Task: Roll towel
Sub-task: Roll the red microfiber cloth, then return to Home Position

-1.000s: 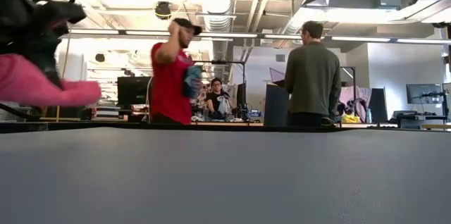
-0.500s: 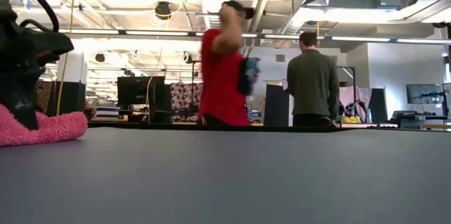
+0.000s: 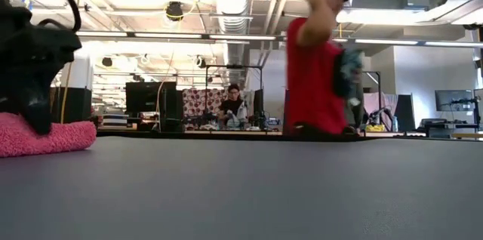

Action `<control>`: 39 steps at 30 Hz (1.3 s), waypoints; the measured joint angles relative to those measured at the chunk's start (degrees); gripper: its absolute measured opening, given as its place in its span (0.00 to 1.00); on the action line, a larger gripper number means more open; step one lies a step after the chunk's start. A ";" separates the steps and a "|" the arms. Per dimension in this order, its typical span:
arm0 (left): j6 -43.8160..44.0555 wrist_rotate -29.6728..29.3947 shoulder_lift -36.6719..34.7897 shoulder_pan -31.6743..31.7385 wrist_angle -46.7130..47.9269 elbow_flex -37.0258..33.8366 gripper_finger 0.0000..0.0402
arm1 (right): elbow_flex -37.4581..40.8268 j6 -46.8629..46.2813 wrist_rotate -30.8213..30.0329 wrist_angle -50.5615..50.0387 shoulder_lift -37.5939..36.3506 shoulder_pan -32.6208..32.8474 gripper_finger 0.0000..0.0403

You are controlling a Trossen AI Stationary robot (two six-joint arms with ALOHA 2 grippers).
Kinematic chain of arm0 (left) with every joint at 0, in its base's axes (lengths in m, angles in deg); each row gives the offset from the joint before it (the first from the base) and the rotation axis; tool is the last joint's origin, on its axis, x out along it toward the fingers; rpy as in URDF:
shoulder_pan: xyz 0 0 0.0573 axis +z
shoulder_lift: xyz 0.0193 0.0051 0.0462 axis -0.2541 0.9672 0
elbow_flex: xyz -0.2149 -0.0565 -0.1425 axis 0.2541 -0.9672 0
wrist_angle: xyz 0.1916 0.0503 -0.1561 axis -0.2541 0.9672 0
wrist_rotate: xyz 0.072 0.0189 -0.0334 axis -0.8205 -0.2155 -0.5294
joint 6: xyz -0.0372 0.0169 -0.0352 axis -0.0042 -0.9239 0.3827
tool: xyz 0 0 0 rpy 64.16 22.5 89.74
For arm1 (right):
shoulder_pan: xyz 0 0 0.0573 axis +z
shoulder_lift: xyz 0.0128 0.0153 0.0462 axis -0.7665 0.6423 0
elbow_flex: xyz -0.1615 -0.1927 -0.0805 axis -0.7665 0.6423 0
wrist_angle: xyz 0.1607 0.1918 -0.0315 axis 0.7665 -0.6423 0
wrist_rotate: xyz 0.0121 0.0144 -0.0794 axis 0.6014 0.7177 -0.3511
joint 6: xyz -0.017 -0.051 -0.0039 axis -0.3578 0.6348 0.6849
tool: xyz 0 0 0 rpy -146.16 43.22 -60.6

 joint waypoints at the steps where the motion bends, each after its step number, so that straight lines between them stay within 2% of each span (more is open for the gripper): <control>1: -0.44 -0.20 -0.66 0.22 0.08 0.00 0.47 | 0.00 0.12 0.00 -0.02 0.00 -0.09 0.23; 7: -4.67 0.68 -5.91 1.15 1.04 0.00 0.58 | 0.00 0.15 1.28 -0.03 0.00 -0.53 0.23; 10: -7.52 0.99 -9.74 1.13 2.96 0.00 0.60 | 0.00 0.22 1.61 -0.02 0.00 -0.71 0.23; 17: -13.28 -1.19 -21.09 1.16 11.36 0.00 0.60 | 0.00 4.06 6.71 0.43 -0.55 -2.57 0.23; 21: -25.42 -3.64 -27.17 3.21 6.36 0.00 0.60 | -0.04 8.55 9.39 0.67 -0.57 -4.67 0.23; 25: -42.77 -0.99 -27.52 10.17 -5.85 0.00 0.59 | -0.04 16.35 12.64 1.78 -0.57 -8.21 0.23; 29: -61.11 7.69 -24.62 20.08 -21.37 0.00 0.56 | -0.04 28.65 19.08 6.76 -0.57 -13.01 0.20; 32: -72.33 11.64 -25.25 26.96 -31.62 0.00 0.53 | -0.04 39.09 23.71 12.44 -0.57 -16.58 0.18; 35: -80.42 15.26 -28.41 33.85 -35.73 0.00 0.47 | -0.04 47.05 26.96 17.29 -0.57 -20.27 0.15; 39: -88.27 21.42 -34.53 42.63 -32.35 0.00 0.37 | -0.04 52.15 31.30 19.34 -0.57 -25.62 0.11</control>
